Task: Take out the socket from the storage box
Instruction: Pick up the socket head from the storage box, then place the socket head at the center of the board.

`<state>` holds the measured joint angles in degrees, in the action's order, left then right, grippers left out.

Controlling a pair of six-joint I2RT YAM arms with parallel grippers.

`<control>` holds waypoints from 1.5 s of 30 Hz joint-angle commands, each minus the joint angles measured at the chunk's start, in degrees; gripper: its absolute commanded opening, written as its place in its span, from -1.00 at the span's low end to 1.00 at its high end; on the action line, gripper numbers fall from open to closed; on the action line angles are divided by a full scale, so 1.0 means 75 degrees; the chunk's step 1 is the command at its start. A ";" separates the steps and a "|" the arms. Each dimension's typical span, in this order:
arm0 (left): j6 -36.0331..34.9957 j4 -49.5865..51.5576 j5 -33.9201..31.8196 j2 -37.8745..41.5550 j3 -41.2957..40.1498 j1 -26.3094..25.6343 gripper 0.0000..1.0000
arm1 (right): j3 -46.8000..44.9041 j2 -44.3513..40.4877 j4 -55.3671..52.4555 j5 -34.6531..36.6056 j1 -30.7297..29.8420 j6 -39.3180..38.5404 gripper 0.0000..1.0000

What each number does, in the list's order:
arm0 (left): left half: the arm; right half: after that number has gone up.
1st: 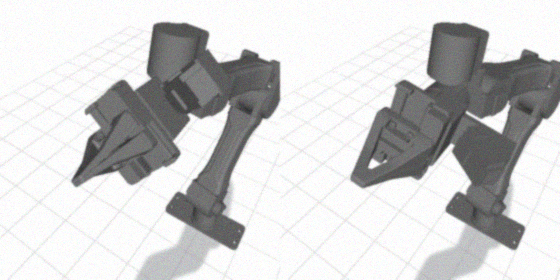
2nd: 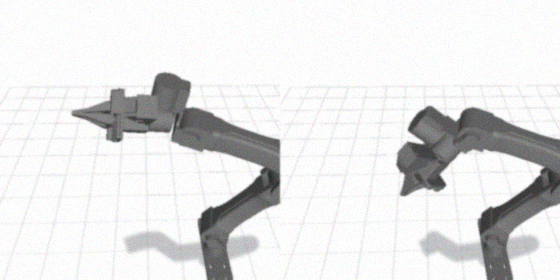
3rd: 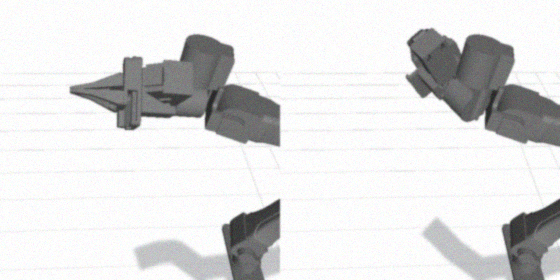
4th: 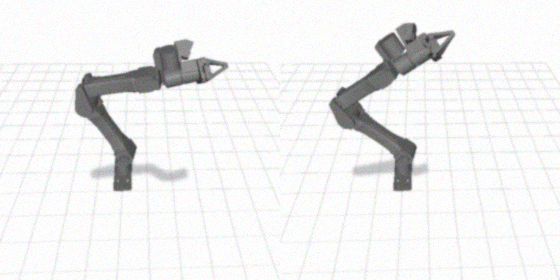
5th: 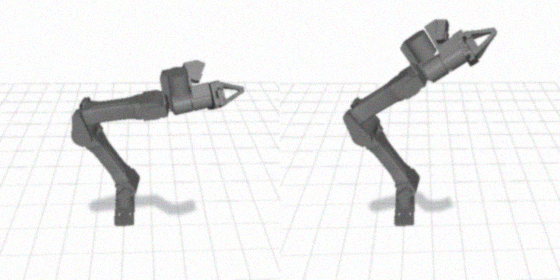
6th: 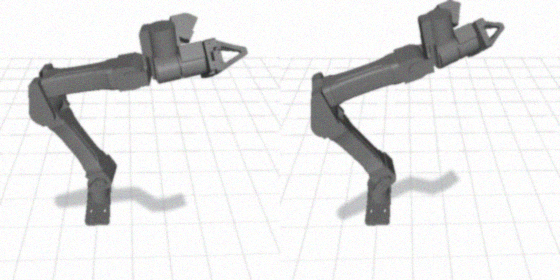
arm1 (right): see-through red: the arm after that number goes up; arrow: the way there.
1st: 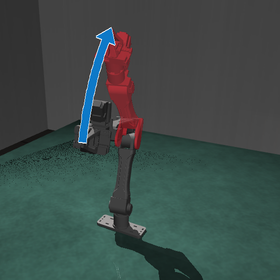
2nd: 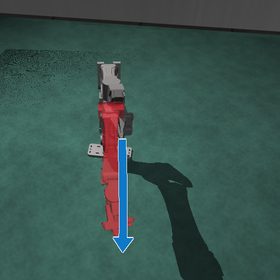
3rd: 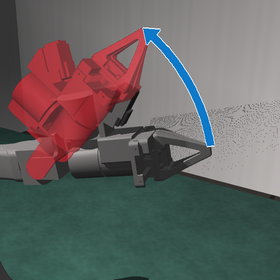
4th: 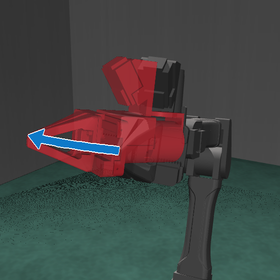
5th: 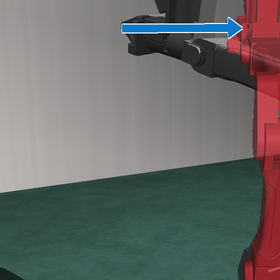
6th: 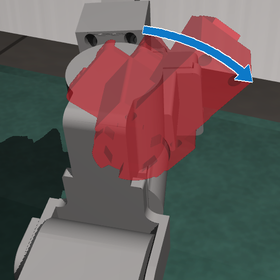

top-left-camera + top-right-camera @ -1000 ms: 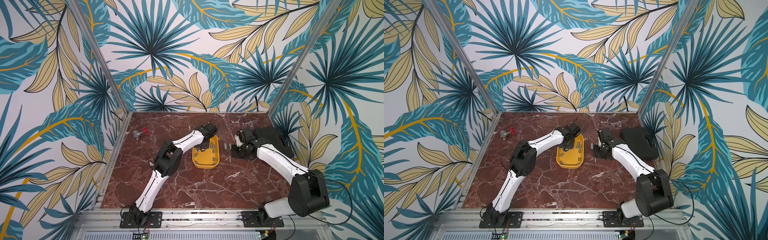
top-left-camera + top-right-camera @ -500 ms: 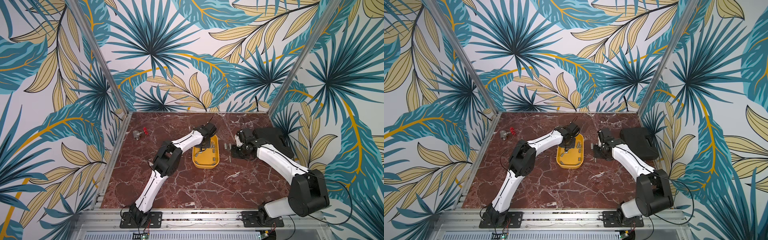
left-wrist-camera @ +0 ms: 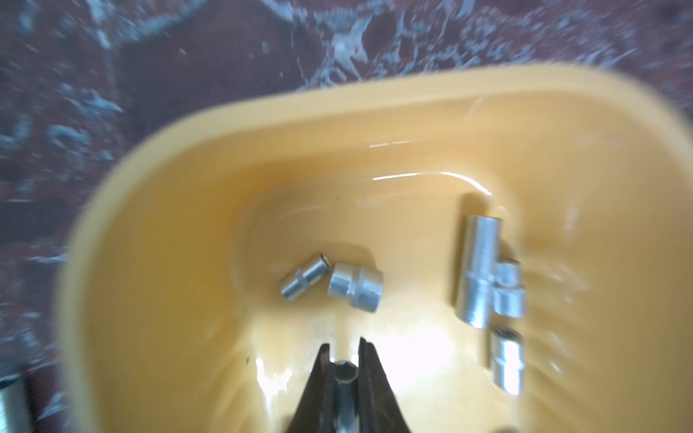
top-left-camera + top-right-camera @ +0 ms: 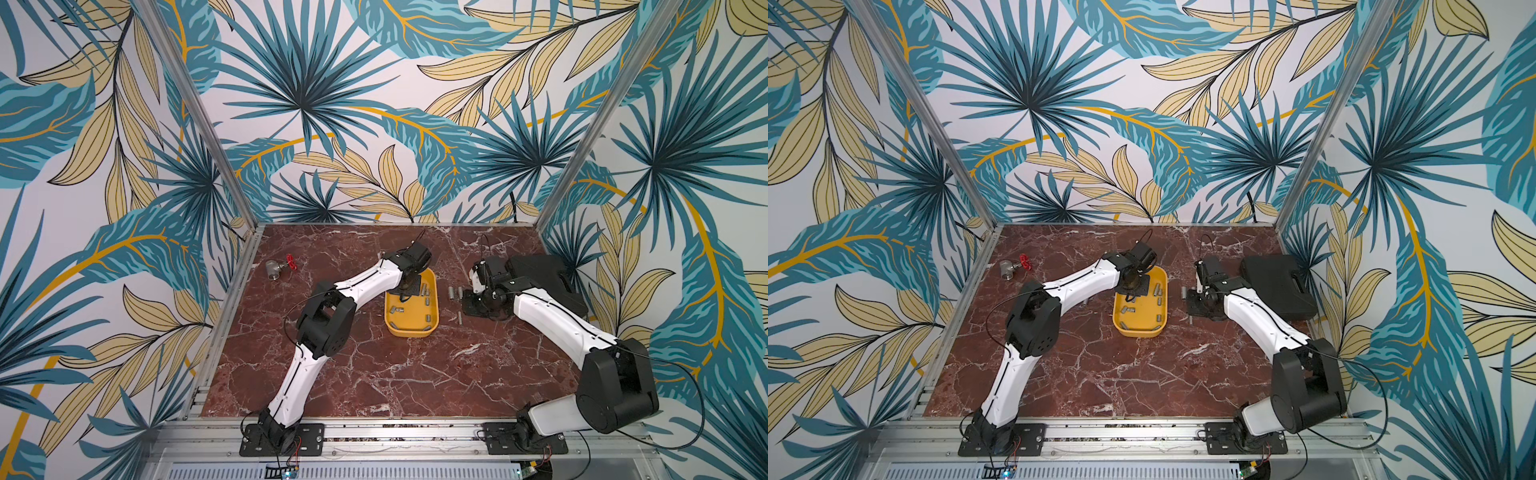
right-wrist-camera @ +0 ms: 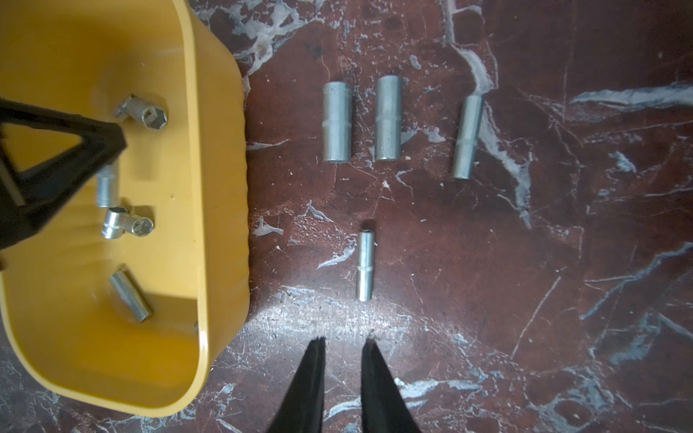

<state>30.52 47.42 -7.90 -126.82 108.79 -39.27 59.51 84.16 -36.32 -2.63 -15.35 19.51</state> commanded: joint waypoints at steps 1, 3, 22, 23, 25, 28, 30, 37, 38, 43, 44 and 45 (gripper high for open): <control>-0.0133 -0.0192 0.0089 0.1250 -0.0512 0.0208 -0.78 | -0.0118 -0.0018 -0.0052 0.0035 0.0024 0.0008 -0.59; -0.0109 -0.0379 0.0146 0.1806 -0.1083 0.0389 -0.78 | -0.0118 -0.0030 -0.0056 0.0035 0.0022 0.0001 -0.59; 0.0359 -0.1959 0.0851 0.3635 -0.6151 0.1906 -0.78 | -0.0109 0.0076 -0.0015 -0.0033 0.0026 0.0002 -0.59; 0.0372 -0.2014 0.0860 0.3512 -0.6156 0.1907 -0.78 | -0.0118 0.0076 -0.0021 -0.0036 0.0021 0.0012 -0.59; 0.0372 -0.2102 0.0889 0.3300 -0.6136 0.1907 -0.78 | -0.0118 0.0065 -0.0044 -0.0029 0.0021 0.0013 -0.59; 0.0308 -0.2139 0.0875 0.3041 -0.6043 0.1909 -0.79 | -0.0112 0.0023 -0.0090 0.0031 0.0021 -0.0004 -0.60; 0.0269 -0.2116 0.0786 0.2926 -0.5999 0.1916 -0.78 | -0.0129 -0.0005 -0.0103 0.0046 0.0027 -0.0011 -0.60; 0.0225 -0.2084 0.0666 0.2881 -0.5951 0.1984 -0.78 | -0.0118 -0.0006 -0.0115 0.0033 0.0023 0.0001 -0.59; 0.0219 -0.2073 0.0667 0.2894 -0.5944 0.2000 -0.79 | -0.0118 -0.0007 -0.0115 0.0035 0.0020 0.0001 -0.59; 0.0168 -0.2022 0.0408 0.2953 -0.5969 0.2022 -0.77 | -0.0118 -0.0030 -0.0123 0.0049 0.0020 -0.0005 -0.59; 0.0161 -0.2011 0.0392 0.2953 -0.5963 0.2024 -0.75 | -0.0118 -0.0031 -0.0127 0.0048 0.0020 0.0000 -0.59; 0.0150 -0.2010 0.0377 0.2942 -0.5963 0.2025 -0.72 | -0.0115 -0.0030 -0.0120 0.0041 0.0020 0.0002 -0.59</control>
<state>32.42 31.94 -3.51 -104.18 64.14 -24.56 59.51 84.23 -36.29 -2.63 -15.35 19.49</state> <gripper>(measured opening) 0.142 0.203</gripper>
